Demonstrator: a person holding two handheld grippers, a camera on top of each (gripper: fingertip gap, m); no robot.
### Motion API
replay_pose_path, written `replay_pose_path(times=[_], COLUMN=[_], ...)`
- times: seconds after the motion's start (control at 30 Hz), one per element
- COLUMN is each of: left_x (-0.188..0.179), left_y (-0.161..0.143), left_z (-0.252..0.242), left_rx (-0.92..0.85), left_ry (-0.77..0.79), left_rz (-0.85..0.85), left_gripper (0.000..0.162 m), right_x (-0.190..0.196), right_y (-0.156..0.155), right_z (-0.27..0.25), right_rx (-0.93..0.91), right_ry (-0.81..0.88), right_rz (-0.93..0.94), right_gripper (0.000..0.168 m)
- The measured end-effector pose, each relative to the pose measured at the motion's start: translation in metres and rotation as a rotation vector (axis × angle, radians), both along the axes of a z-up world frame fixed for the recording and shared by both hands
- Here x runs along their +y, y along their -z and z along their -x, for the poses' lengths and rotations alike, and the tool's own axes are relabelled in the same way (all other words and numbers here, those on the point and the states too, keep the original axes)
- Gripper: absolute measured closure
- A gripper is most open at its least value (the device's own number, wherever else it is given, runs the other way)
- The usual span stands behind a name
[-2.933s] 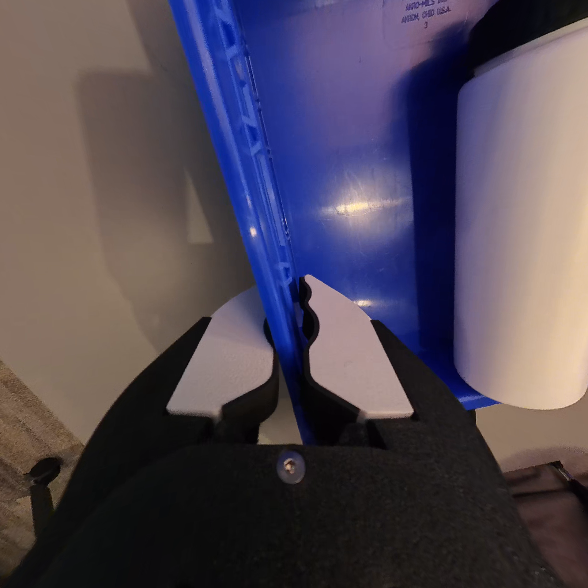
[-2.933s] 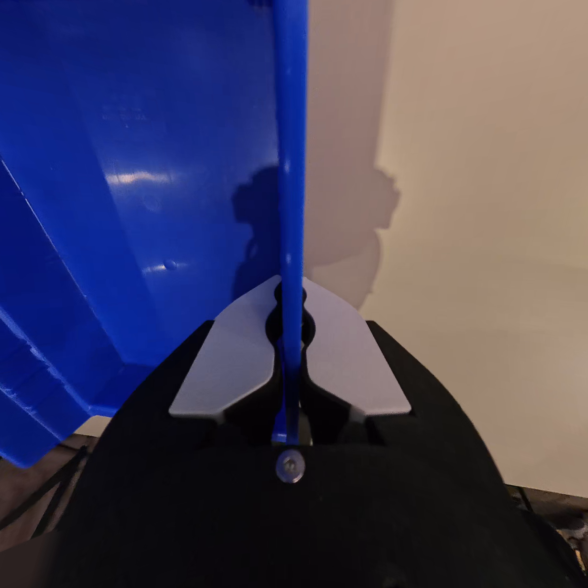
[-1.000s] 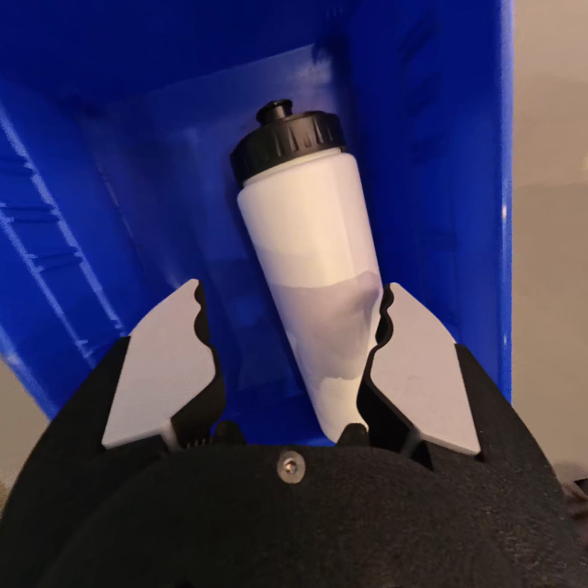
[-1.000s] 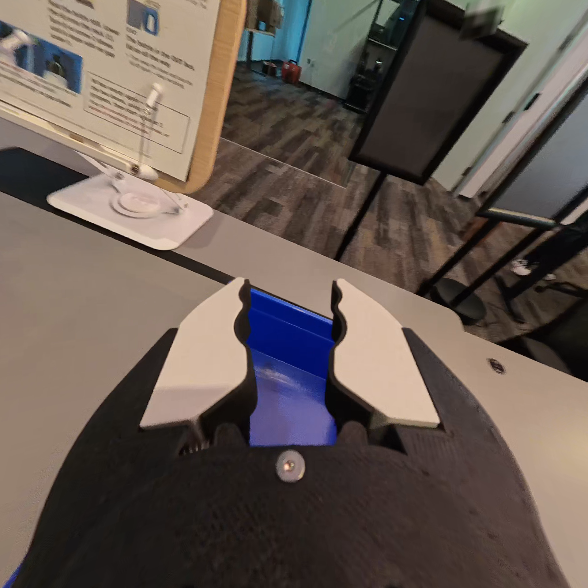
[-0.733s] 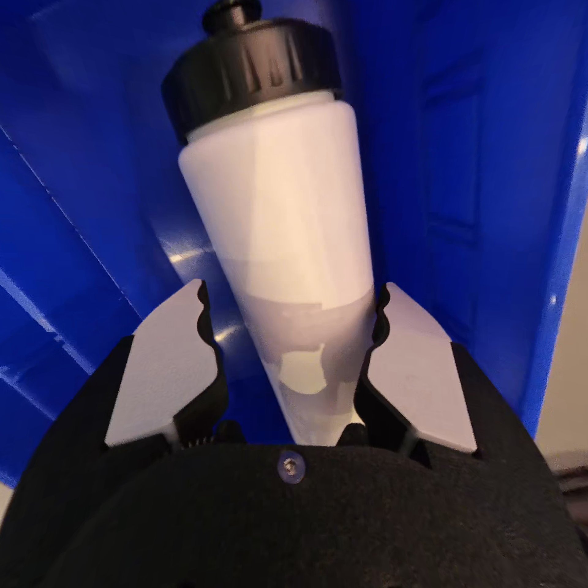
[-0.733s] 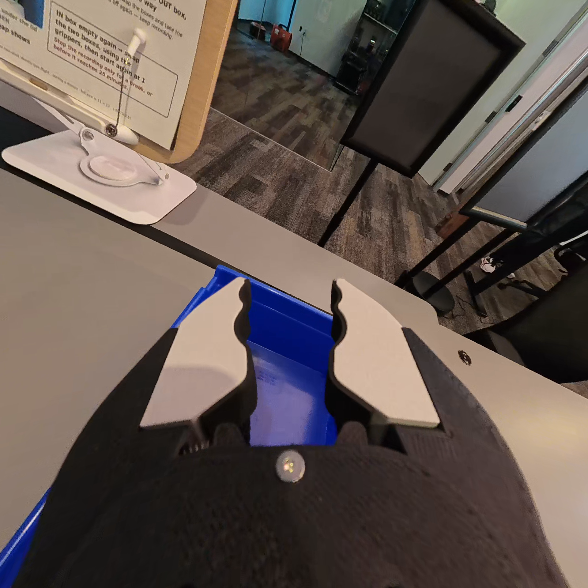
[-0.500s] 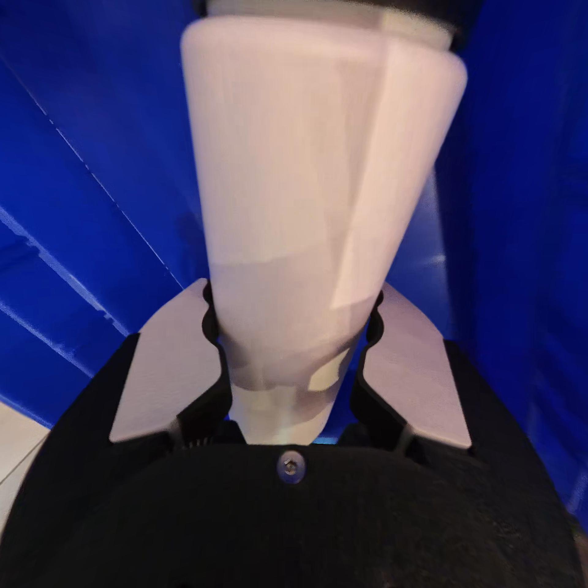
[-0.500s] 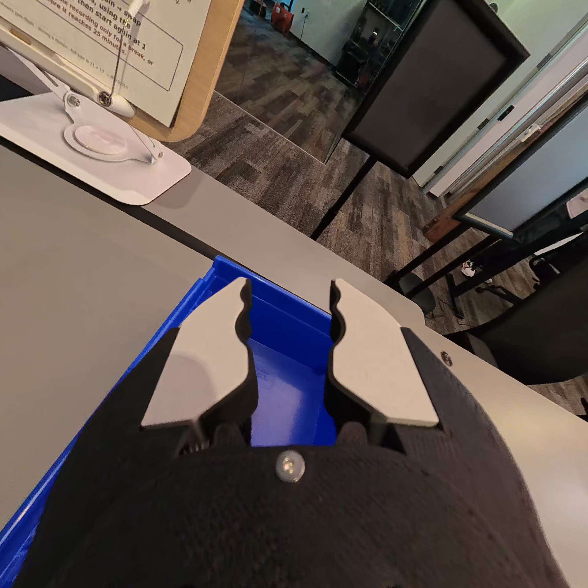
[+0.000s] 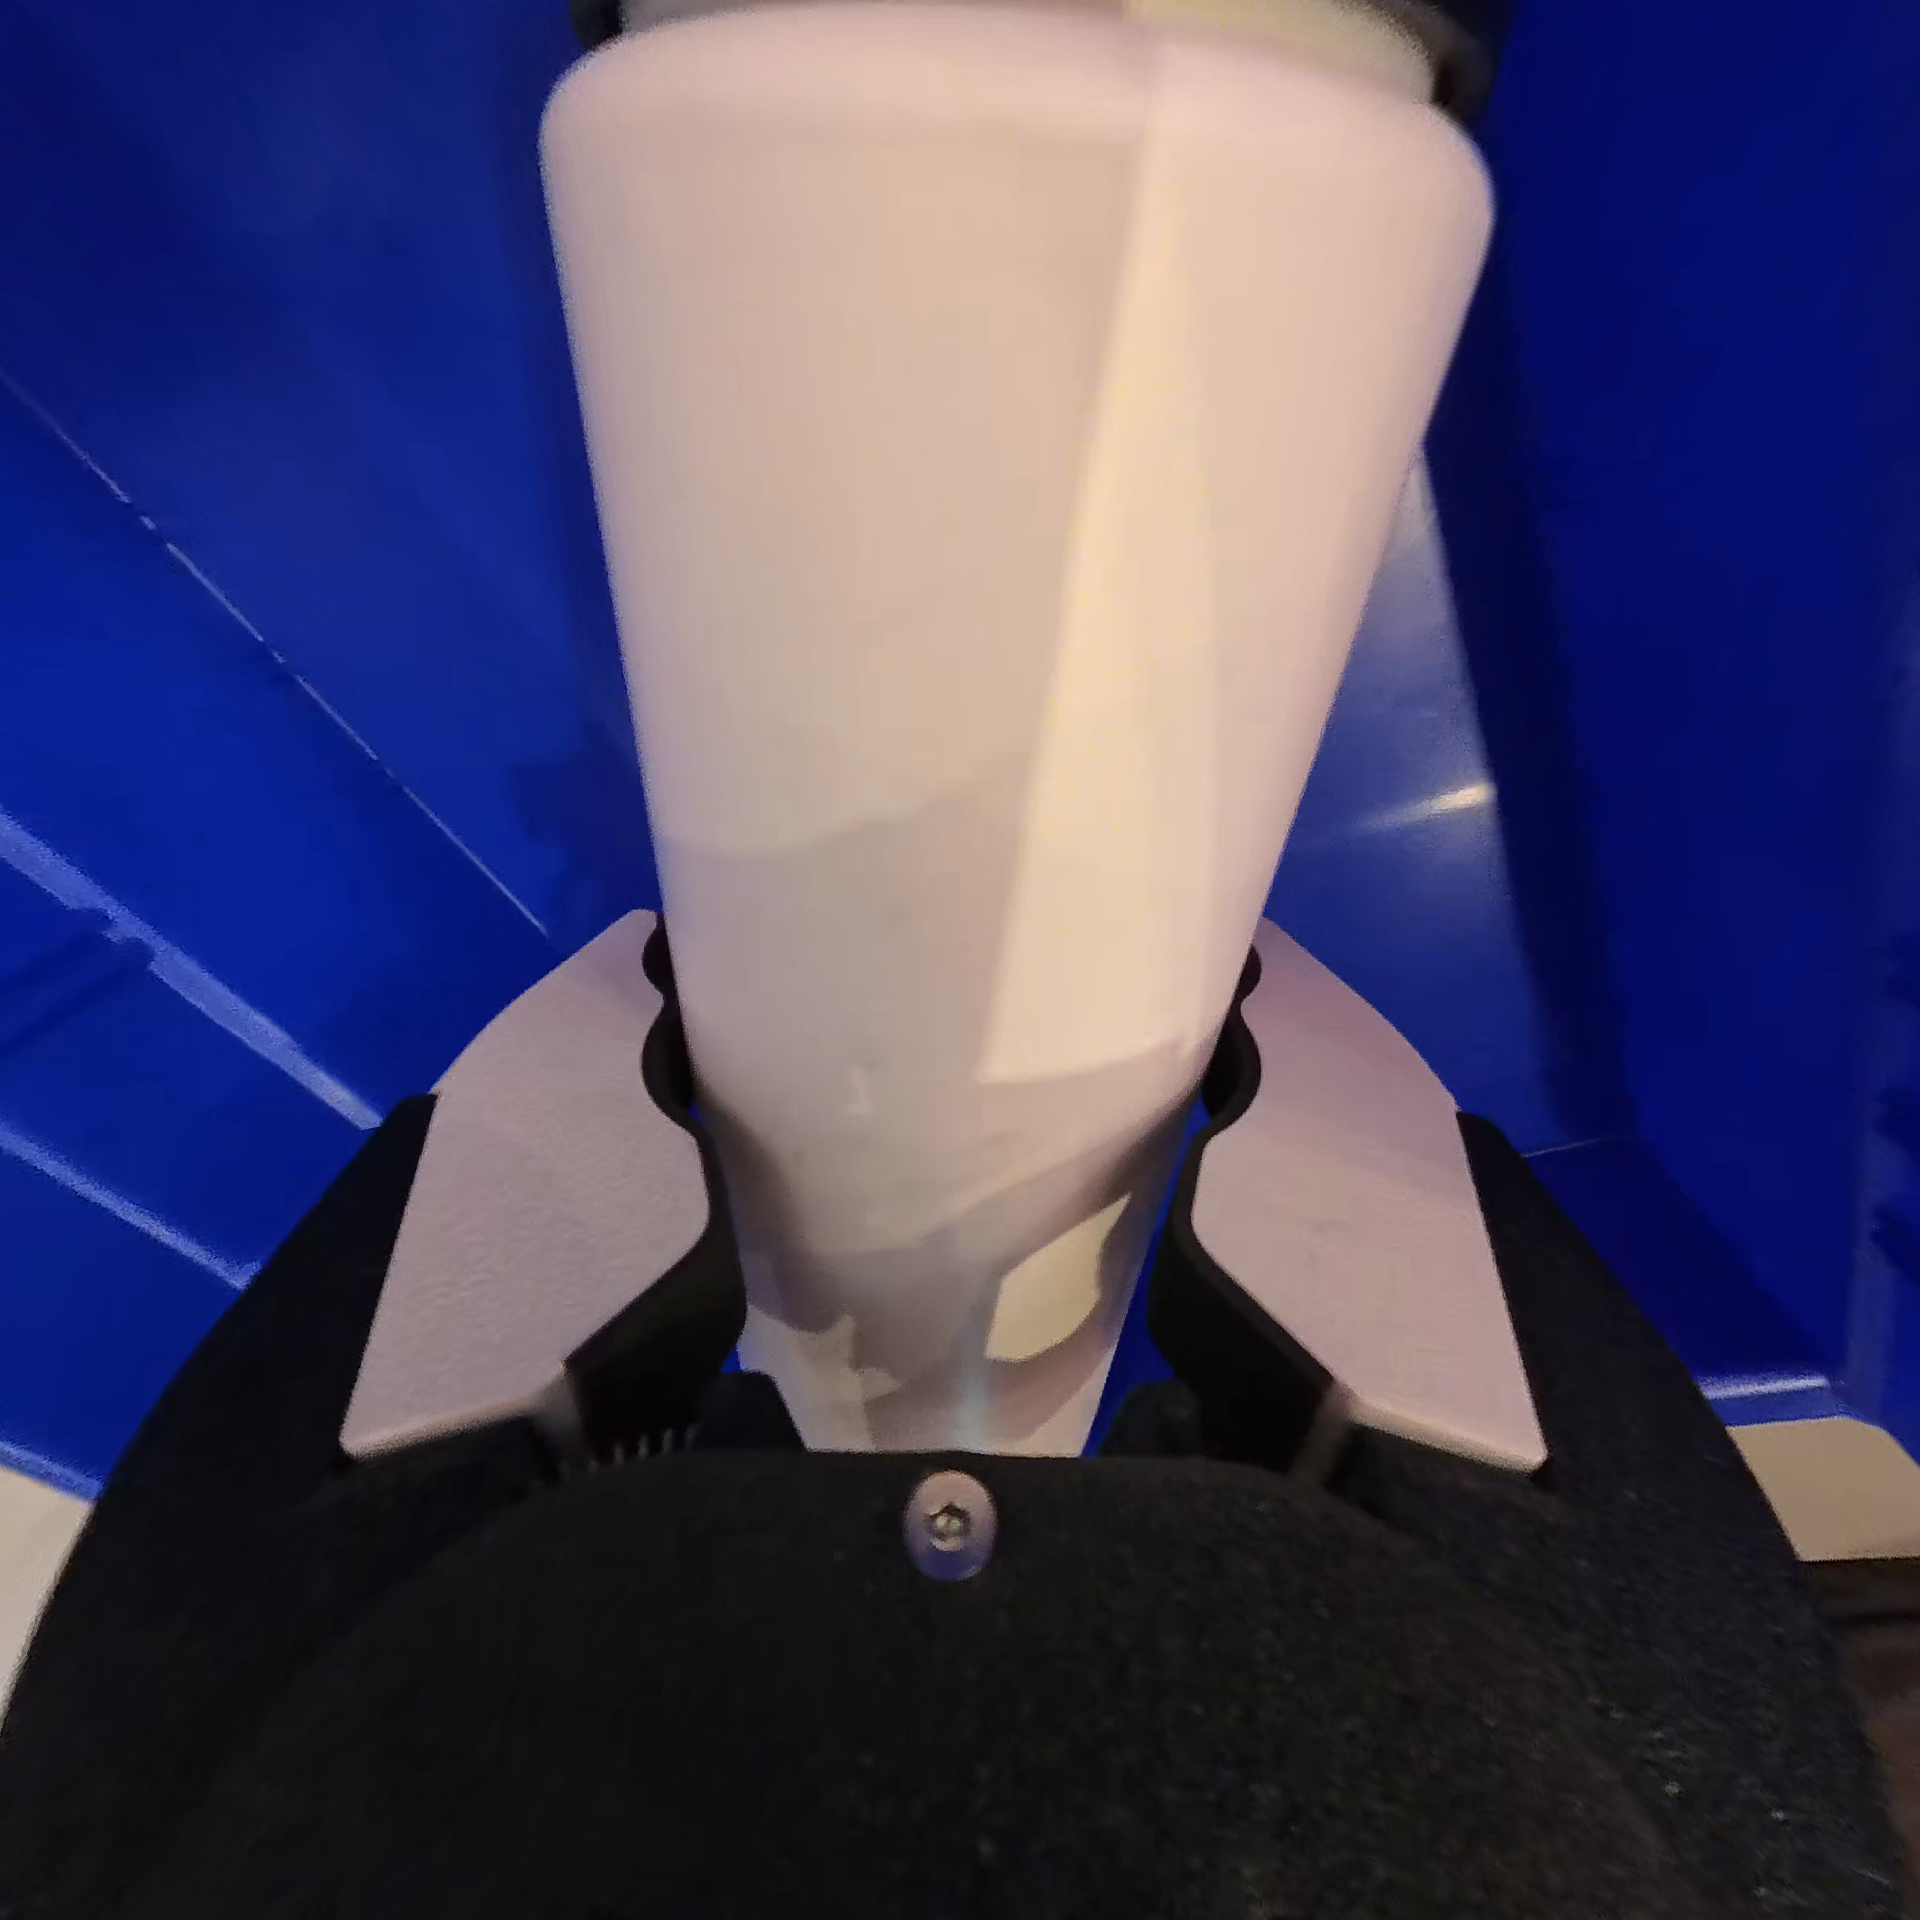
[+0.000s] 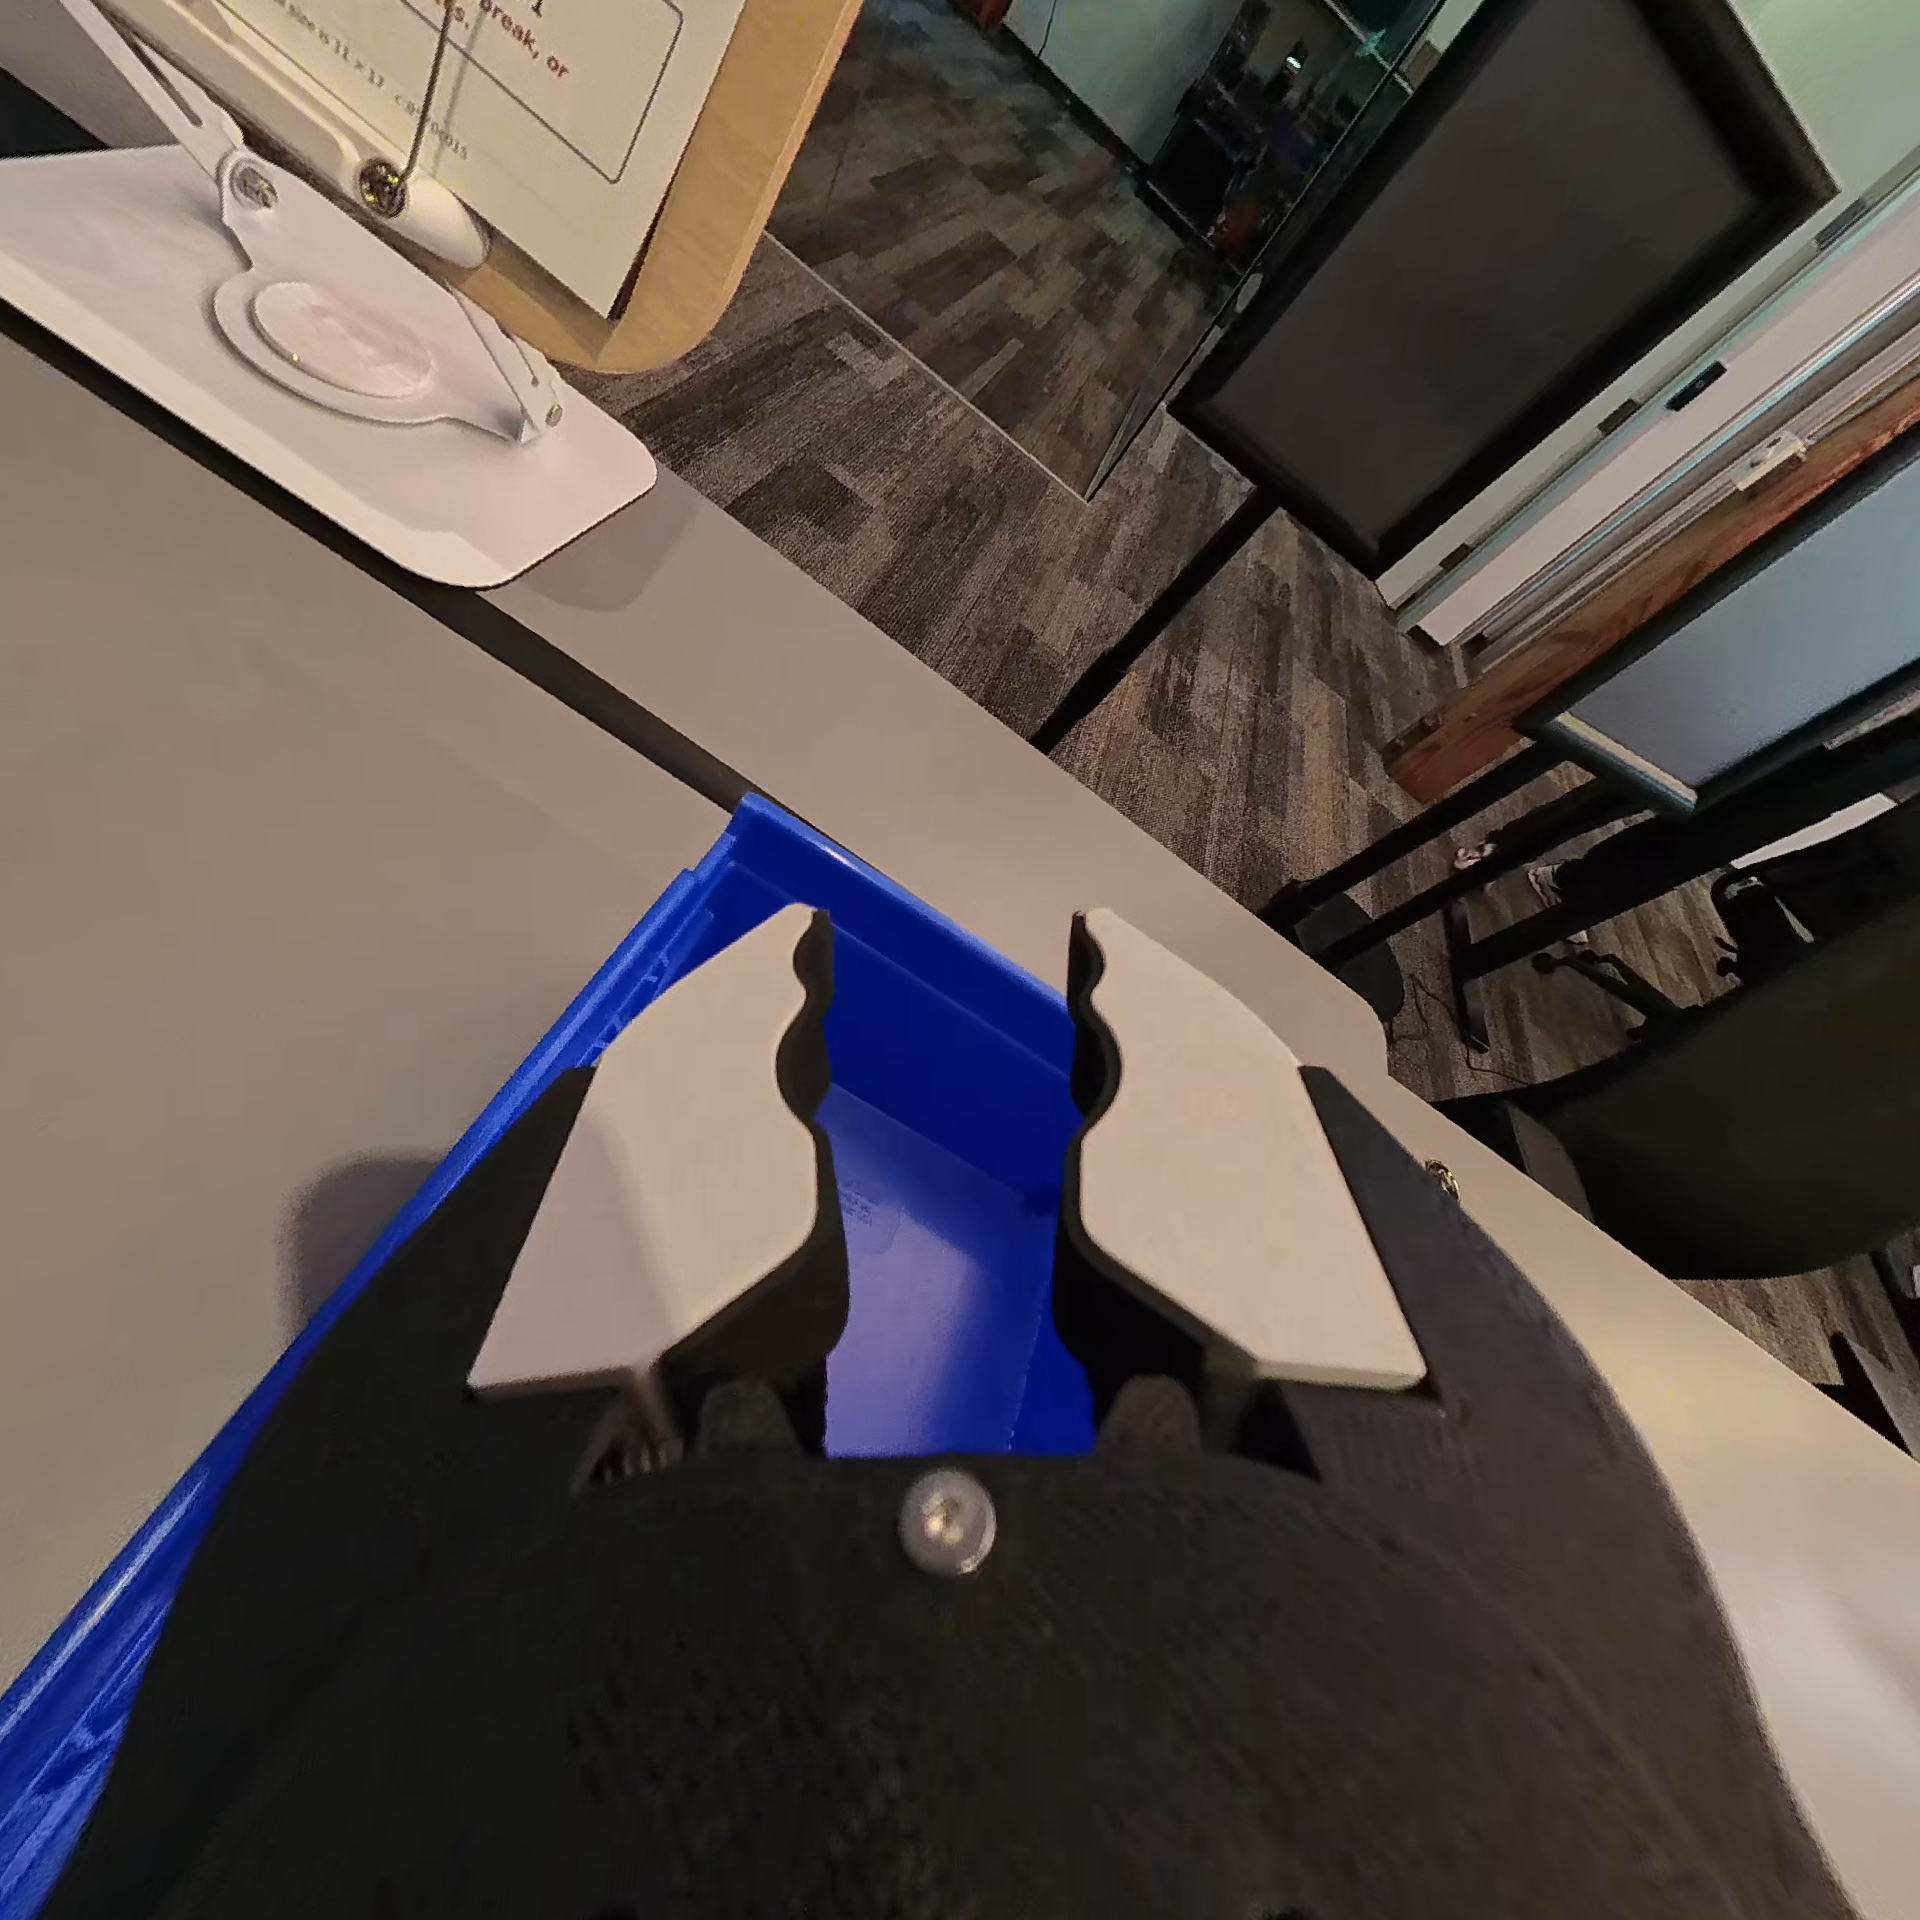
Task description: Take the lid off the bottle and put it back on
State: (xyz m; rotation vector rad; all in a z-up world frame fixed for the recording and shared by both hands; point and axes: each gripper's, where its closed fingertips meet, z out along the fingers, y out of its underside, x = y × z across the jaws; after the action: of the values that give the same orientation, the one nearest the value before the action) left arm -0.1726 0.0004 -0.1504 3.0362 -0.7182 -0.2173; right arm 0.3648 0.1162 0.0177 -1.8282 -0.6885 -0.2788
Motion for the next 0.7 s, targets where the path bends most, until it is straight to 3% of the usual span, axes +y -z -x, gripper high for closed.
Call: replay_pose_path(times=[0.53,0.7], left_x=[-0.005,-0.007], left_y=[-0.046,-0.032], left_z=[-0.007,-0.007], left_rx=[-0.196,-0.139], left_ry=[-0.034,-0.021], left_rz=[-0.105,-0.057], left_gripper=[0.065,0.065], right_x=[0.002,0.002], right_y=[0.016,0.021], right_z=[0.011,0.014], right_rx=[-0.052,-0.063], right_ry=[-0.027,-0.029], right_rz=[0.053,0.067], right_gripper=[0.125,0.125])
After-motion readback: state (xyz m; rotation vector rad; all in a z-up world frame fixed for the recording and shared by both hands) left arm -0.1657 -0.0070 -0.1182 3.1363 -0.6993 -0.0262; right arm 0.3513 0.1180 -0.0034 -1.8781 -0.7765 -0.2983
